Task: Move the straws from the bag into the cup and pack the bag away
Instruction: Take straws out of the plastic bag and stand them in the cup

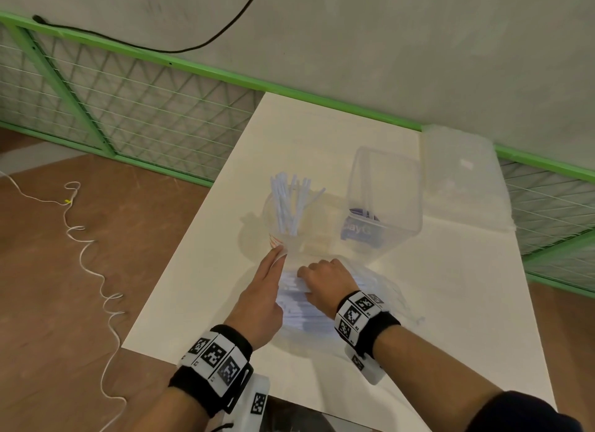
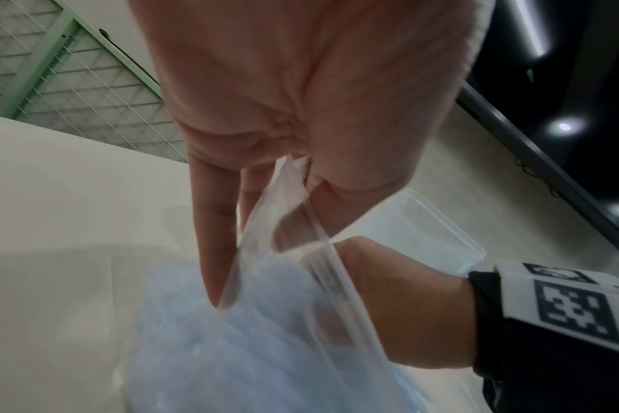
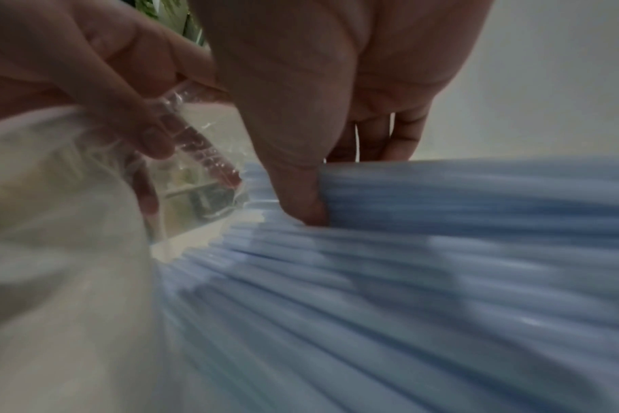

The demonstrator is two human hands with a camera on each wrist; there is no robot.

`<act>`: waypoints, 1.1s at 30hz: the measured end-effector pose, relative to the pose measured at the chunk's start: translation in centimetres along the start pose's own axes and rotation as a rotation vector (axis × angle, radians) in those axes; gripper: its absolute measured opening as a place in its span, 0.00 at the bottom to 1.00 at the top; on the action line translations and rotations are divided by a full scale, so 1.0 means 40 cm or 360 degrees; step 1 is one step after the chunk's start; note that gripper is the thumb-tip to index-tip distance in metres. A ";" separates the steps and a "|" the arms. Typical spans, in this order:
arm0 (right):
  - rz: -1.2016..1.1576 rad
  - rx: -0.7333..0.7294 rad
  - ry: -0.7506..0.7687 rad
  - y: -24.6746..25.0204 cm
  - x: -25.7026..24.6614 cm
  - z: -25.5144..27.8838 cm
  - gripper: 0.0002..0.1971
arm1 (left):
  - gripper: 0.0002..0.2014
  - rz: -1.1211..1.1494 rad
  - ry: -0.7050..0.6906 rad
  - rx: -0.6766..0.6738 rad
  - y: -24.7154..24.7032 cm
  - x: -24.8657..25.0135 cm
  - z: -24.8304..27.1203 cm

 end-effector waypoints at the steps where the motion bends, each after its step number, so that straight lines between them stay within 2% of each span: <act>1: -0.0011 -0.0002 0.0009 0.001 0.002 0.002 0.13 | 0.47 -0.0006 0.0005 0.0004 0.001 -0.001 -0.001; 9: -0.0615 0.0124 -0.0088 0.037 0.023 0.064 0.13 | 0.47 -0.0015 0.0022 0.0025 0.011 -0.009 -0.002; 13: -0.0579 0.0297 -0.0122 0.098 0.019 0.119 0.17 | 0.47 -0.0012 0.0019 0.0044 0.016 -0.013 -0.004; 16: -0.1248 0.0651 -0.0070 0.191 0.001 0.174 0.22 | 0.47 -0.0010 0.0039 0.0055 0.016 -0.018 -0.007; 19: -0.2043 0.0983 -0.0153 0.249 0.002 0.203 0.17 | 0.47 -0.0008 0.0053 0.0058 0.015 -0.024 -0.010; 21: -0.2269 0.1041 -0.0267 0.234 0.010 0.199 0.12 | 0.47 -0.0012 0.0058 0.0048 0.015 -0.025 -0.010; 23: -0.2214 0.0957 -0.0426 0.186 0.017 0.188 0.10 | 0.47 -0.0005 0.0057 0.0034 0.016 -0.022 -0.007; 25: -0.1963 0.0798 -0.0531 0.136 0.022 0.181 0.09 | 0.47 0.0012 0.0063 0.0021 0.018 -0.019 -0.004; 29: -0.1829 0.0628 -0.0538 0.131 0.034 0.187 0.10 | 0.47 0.0005 0.0087 0.0011 0.019 -0.018 -0.001; 33: -0.1834 0.0725 -0.0524 0.189 0.048 0.198 0.04 | 0.47 0.0009 0.0093 -0.0009 0.019 -0.018 -0.001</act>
Point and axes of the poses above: each hand's wrist, its own z-axis away from the middle knuckle, its own y-axis out of the back of the hand, x = y × z, the point moved 3 cm from there along -z, towards the middle knuckle, and after that the axes turned 9 degrees about -z, right-handed, at the moved point
